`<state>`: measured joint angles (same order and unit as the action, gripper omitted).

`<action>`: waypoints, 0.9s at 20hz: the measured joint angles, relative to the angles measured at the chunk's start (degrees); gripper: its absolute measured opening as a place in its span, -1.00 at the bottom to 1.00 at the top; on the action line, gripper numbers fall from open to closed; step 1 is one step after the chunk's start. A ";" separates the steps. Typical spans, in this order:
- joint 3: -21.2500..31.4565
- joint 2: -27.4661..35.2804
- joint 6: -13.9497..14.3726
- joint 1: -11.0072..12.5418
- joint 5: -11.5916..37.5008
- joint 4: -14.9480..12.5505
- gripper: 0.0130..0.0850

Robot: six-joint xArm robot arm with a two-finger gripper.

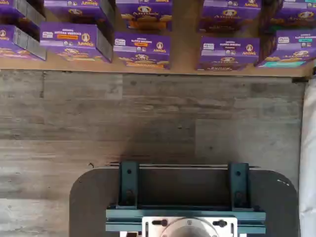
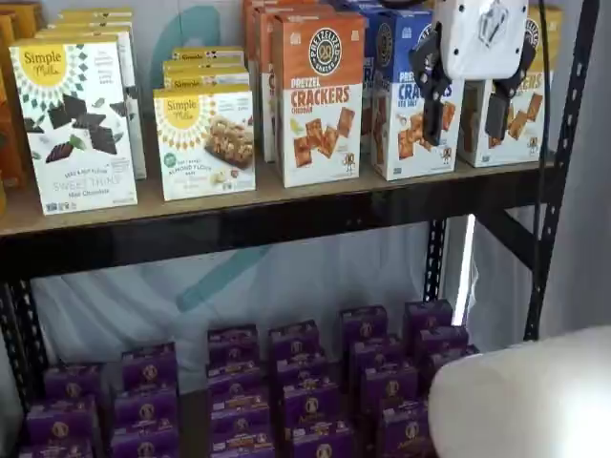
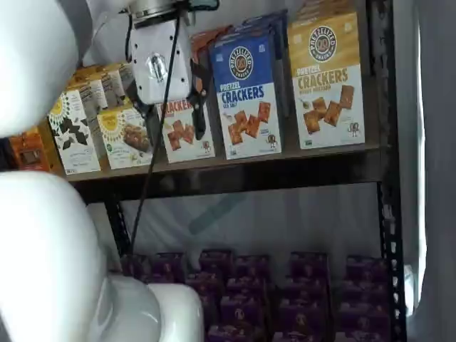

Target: Retrieve the yellow and white box located on the top shelf, the sixth one from the left

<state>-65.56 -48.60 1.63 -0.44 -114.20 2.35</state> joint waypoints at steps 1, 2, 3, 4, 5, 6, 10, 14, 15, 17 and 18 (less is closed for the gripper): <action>0.01 -0.01 -0.20 0.36 0.00 0.41 1.00; 0.08 -0.04 -1.07 2.19 -0.04 2.32 1.00; 0.10 -0.05 -1.66 3.26 -0.10 3.51 1.00; 0.11 -0.04 -1.97 3.67 -0.10 3.94 1.00; 0.11 -0.03 -2.06 3.70 -0.08 3.89 1.00; 0.14 -0.03 -2.07 3.55 0.02 3.60 1.00; 0.65 -0.25 -2.25 2.54 1.57 0.89 1.00; 1.18 0.09 -5.34 5.00 4.36 -1.13 1.00; 1.26 0.38 -6.80 6.44 5.23 -1.25 1.00; 1.02 1.17 -10.21 10.03 6.81 -0.92 1.00; 0.90 1.49 -11.35 11.18 7.41 -0.89 1.00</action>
<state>-64.66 -47.11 -9.72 10.74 -106.80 1.46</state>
